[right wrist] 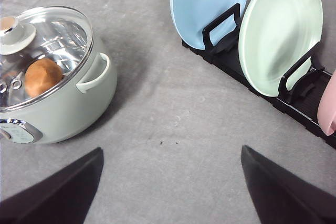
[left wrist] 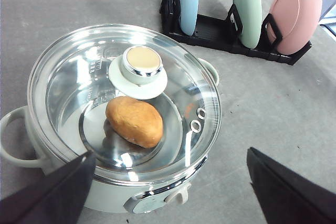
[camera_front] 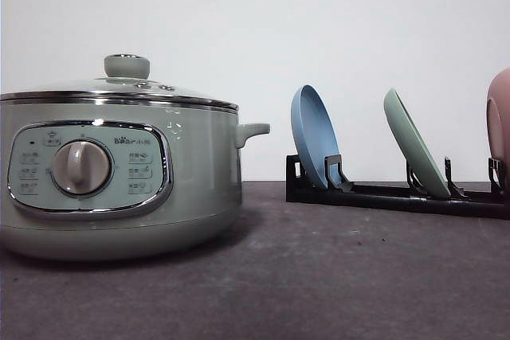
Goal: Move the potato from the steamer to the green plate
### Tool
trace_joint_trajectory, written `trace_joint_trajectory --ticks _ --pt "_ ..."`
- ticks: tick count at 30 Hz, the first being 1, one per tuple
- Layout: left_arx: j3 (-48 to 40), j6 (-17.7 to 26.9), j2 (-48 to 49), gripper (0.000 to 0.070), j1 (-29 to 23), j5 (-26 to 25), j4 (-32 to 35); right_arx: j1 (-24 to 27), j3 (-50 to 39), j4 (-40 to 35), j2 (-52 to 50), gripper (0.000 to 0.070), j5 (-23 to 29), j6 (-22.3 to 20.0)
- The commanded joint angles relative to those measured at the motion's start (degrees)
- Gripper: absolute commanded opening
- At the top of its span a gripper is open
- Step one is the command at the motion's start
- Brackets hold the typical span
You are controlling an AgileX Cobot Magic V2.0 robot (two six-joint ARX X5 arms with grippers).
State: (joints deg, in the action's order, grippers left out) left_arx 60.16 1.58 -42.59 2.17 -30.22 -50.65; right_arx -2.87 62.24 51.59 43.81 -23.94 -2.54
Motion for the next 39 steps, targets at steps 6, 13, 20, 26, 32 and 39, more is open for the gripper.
trace_joint_trajectory --ticks 6,13,20,26,32,39 --pt "1.4 0.3 -0.3 0.0592 0.2 -0.3 0.5 0.0 1.3 -2.2 0.6 0.0531 0.0 3.9" --pt "1.4 0.3 -0.3 0.0592 0.2 -0.3 0.5 0.0 3.6 -7.1 5.7 0.0531 0.0 10.0" --pt "1.4 0.3 -0.3 0.0592 0.2 -0.3 0.5 0.0 12.5 -8.0 18.0 0.0531 0.0 10.3" --pt "1.4 0.3 -0.3 0.0592 0.2 -0.3 0.5 0.0 21.2 -9.4 29.7 0.053 0.0 10.4" --pt "1.4 0.3 -0.3 0.0592 0.2 -0.3 0.5 0.0 28.3 -9.7 40.3 0.053 0.2 10.7" --pt "1.4 0.3 -0.3 0.0592 0.2 -0.3 0.5 -0.3 30.4 -15.3 49.2 0.0529 1.7 11.0"
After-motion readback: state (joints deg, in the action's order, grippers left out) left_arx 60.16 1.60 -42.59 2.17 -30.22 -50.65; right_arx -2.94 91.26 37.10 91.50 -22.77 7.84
